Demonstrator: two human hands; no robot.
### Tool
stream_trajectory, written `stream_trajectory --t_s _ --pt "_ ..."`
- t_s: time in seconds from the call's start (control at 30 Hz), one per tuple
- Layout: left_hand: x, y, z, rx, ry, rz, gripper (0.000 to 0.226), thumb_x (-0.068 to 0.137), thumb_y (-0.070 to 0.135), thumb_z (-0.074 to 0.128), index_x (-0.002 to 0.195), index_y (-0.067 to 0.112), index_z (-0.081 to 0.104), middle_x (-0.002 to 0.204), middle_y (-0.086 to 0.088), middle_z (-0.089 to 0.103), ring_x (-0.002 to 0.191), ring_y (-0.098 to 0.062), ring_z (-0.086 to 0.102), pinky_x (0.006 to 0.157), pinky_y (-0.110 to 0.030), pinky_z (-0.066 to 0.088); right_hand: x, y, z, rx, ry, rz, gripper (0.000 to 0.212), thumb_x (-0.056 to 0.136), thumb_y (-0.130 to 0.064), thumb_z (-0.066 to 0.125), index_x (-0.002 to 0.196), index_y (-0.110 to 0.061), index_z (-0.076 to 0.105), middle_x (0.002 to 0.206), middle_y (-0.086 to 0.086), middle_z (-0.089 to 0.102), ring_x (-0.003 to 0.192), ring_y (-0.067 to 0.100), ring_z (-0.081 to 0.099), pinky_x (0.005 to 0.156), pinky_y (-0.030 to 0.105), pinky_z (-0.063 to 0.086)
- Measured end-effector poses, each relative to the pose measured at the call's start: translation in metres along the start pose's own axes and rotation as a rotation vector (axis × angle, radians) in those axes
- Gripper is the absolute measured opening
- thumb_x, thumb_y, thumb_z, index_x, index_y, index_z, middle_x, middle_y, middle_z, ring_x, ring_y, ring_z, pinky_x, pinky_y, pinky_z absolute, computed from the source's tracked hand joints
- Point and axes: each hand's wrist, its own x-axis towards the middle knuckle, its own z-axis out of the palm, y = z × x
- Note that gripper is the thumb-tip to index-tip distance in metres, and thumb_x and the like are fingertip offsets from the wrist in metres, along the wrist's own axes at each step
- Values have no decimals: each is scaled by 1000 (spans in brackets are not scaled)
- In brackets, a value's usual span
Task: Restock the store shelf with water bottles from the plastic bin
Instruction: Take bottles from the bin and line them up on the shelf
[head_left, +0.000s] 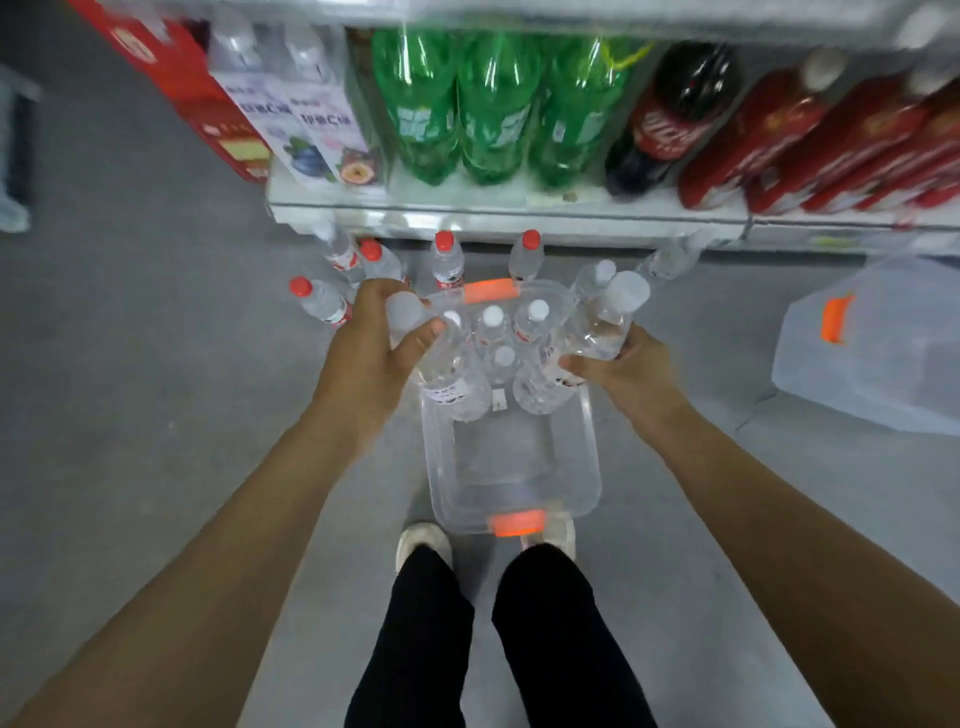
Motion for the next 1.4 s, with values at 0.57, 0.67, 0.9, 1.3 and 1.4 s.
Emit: stream_trajectory --t_s 0.57,0.67,0.9,1.3,1.4 --pt "-102 381 -290 -139 264 610 33 89 29 59 113 9 48 91 -2 52 79 -22 50 63 -28 33 -301 -381 -128 66 73 -531 33 76 -13 76 102 -20 56 88 -7 64 76 1 59 54 1 43" --pt "-123 434 -326 -193 298 682 26 90 30 56 107 14 45 85 1 51 68 -19 50 57 -26 42 -340 -421 -145 102 136 -633 25 76 -17 76 95 -20 60 84 -8 66 75 4 62 57 3 44" --pt "-160 524 -366 -236 316 773 29 91 40 52 106 17 42 101 -13 61 74 -27 60 66 -45 54 -384 -493 -180 141 169 -811 21 79 -25 72 96 -13 66 81 -5 68 71 3 63 63 15 46" --pt "-175 636 -401 -228 542 819 27 93 38 49 107 16 40 86 -4 56 56 -15 51 42 -24 37 -386 -580 -238 143 116 -989 39 72 -40 75 102 -17 64 93 -4 68 88 12 63 74 26 49" --pt "-167 656 -414 -205 539 840 29 93 38 48 109 15 41 88 -3 59 52 -13 48 38 -22 36 -382 -605 -241 201 162 -996 34 74 -38 74 98 -17 64 89 -5 67 82 8 60 63 21 42"
